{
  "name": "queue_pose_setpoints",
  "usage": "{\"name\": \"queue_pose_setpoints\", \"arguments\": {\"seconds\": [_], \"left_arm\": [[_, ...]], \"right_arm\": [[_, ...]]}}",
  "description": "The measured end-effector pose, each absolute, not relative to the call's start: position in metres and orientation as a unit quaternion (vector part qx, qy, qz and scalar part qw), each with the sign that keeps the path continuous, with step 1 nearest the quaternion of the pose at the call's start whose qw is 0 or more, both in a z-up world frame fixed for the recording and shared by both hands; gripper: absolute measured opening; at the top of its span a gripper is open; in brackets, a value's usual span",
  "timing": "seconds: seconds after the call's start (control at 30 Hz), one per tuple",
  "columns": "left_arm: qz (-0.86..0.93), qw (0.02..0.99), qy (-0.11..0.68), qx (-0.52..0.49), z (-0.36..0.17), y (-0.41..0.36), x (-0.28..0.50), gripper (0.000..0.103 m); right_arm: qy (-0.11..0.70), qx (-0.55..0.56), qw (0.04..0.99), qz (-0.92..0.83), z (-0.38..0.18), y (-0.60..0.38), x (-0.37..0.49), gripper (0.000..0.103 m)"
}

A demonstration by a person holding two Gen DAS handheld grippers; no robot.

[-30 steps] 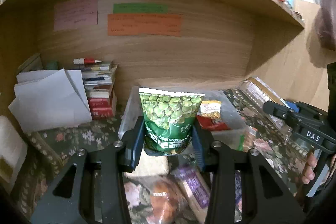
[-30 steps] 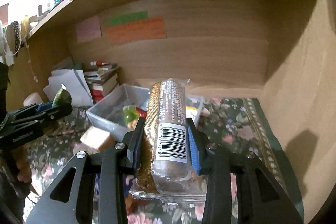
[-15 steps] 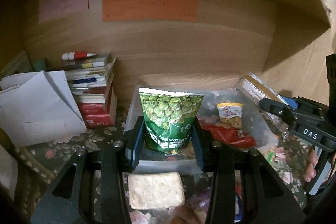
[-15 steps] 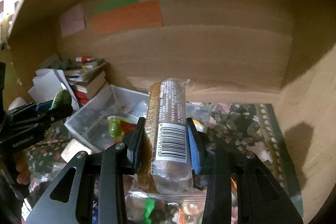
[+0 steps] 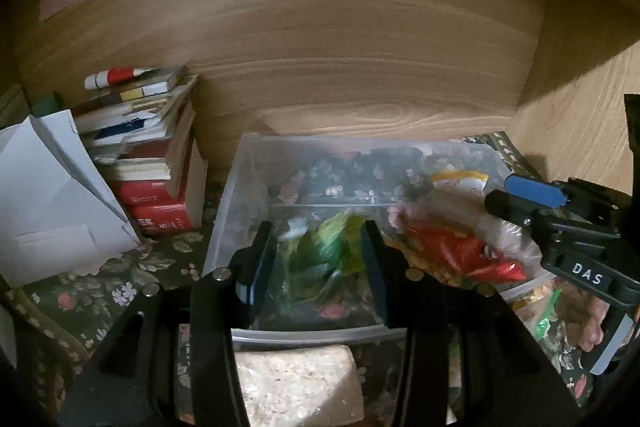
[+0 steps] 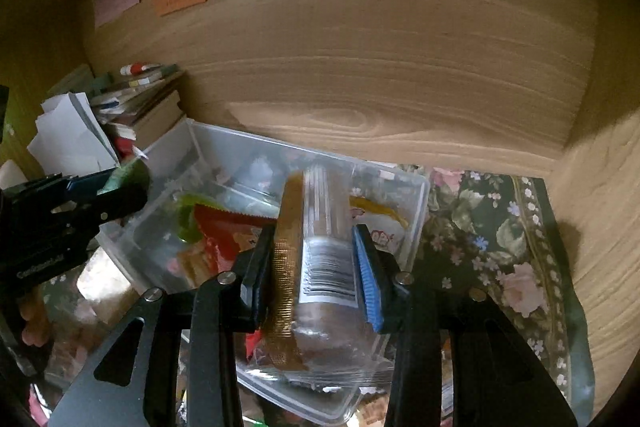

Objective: Organize snacks
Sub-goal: 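Carry the pea bag and biscuit roll into the clear box and release both, then grasp another bagged orange bread with the left gripper while the right grasps the blue biscuit bag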

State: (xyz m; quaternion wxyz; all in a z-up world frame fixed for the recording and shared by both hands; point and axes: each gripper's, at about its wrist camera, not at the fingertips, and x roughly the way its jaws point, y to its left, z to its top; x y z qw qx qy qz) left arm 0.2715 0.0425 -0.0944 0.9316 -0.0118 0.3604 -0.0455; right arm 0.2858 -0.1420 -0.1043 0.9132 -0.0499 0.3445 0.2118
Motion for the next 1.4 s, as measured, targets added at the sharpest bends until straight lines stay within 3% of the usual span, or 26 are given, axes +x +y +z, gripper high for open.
{"name": "queue_pose_setpoints", "arguments": {"seconds": [0.6, 0.83, 1.4], "left_arm": [[-0.039, 0.954, 0.298, -0.015, -0.052, 0.051, 0.191, 0.084], [-0.038, 0.949, 0.311, -0.029, -0.064, 0.059, 0.154, 0.086], [-0.031, 0.933, 0.355, -0.047, -0.111, 0.077, 0.096, 0.086]], "right_arm": [[0.283, -0.029, 0.929, 0.236, -0.064, -0.155, 0.216, 0.074], [0.294, -0.003, 0.922, 0.251, -0.076, -0.151, 0.184, 0.083], [0.320, -0.037, 0.916, 0.241, -0.117, -0.095, 0.139, 0.091]]}}
